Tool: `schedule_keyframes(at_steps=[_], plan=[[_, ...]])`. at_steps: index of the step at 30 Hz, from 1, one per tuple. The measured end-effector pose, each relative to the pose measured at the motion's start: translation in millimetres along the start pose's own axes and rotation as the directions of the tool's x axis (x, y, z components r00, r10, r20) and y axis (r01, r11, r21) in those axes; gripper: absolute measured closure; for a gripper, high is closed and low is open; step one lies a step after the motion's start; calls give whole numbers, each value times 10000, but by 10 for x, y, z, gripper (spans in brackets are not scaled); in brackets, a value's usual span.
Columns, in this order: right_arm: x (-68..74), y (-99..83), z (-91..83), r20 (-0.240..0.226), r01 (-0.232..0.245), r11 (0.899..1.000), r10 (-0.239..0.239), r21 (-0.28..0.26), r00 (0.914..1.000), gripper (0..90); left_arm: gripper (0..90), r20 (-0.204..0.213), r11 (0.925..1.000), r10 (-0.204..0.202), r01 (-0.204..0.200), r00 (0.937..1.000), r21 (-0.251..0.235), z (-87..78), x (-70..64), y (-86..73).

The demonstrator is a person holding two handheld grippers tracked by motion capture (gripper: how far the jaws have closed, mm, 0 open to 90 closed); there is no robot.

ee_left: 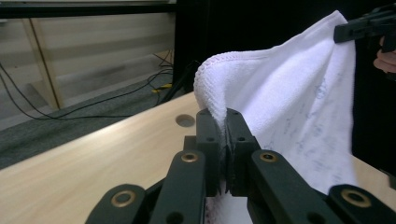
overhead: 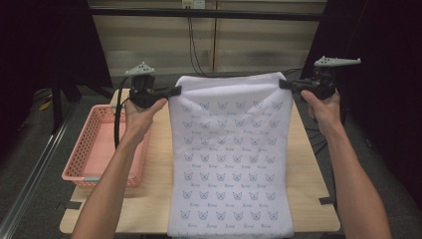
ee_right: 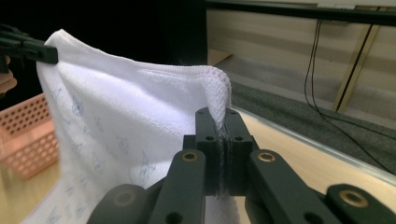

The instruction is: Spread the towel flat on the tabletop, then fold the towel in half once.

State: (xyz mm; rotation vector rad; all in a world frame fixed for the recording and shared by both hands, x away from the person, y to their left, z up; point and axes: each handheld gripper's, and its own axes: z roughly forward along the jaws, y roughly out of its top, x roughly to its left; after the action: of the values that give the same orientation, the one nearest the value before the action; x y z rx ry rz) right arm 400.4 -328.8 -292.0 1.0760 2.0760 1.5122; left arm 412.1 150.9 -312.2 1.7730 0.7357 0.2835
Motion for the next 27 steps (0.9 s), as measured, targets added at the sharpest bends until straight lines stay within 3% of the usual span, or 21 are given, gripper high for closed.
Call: schedule_keyframes(at_steps=[3, 5, 7, 8, 10, 12, 15, 19, 21, 23, 24, 26, 27], plan=[[129, -165, -163, -535, -17, 10000, 20, 50, 9986, 878, 869, 337, 10000, -78, 77, 9994, 44, -119, -150, -174], [190, -255, -247, -596, 68, 9997, -54, 239, 9982, 878, 869, 704, 9998, -120, 107, 9974, 177, -190, -256, -345], [283, -422, -348, -833, 190, 9982, -142, 568, 9964, 878, 869, 690, 9989, -58, 25, 9976, 473, -242, -341, -475], [316, -487, -373, -932, 199, 9976, -137, 660, 9956, 878, 868, 866, 9993, -156, 126, 9961, 358, -272, -394, -555], [395, -663, -418, -1012, 222, 9956, -130, 905, 9948, 878, 869, 773, 9983, -102, 56, 9970, 588, -284, -474, -635], [434, -847, -456, -1125, -44, 9947, 160, 1027, 9935, 878, 869, 1019, 9970, -354, 281, 9942, 721, -298, -531, -702], [514, -1050, -535, -1194, -154, 9916, 308, 1283, 9924, 878, 868, 1145, 9956, -182, 75, 9933, 937, -380, -668, -825], [674, -1353, -636, -1519, -220, 9817, 514, 1890, 9871, 878, 869, 971, 9929, -223, 107, 9950, 1181, -471, -843, -1146], [746, -1489, -661, -1450, -313, 9762, 636, 2147, 9874, 879, 869, 1057, 9871, -369, 197, 9937, 1588, -478, -911, -1358], [804, -1657, -695, -1528, -615, 9732, 969, 2217, 9835, 878, 868, 1388, 9797, -788, 509, 9872, 1941, -476, -962, -1566], [832, -1745, -709, -1501, -663, 9700, 1034, 2337, 9832, 879, 868, 1288, 9750, -709, 415, 9891, 2181, -474, -994, -1679], [875, -1923, -710, -1574, -837, 9598, 1293, 2678, 9790, 878, 867, 1333, 9682, -1096, 754, 9850, 2386, -471, -991, -1819], [892, -2000, -704, -1539, -893, 9527, 1386, 2904, 9783, 878, 867, 1256, 9602, -956, 582, 9875, 2732, -463, -1015, -1887]])
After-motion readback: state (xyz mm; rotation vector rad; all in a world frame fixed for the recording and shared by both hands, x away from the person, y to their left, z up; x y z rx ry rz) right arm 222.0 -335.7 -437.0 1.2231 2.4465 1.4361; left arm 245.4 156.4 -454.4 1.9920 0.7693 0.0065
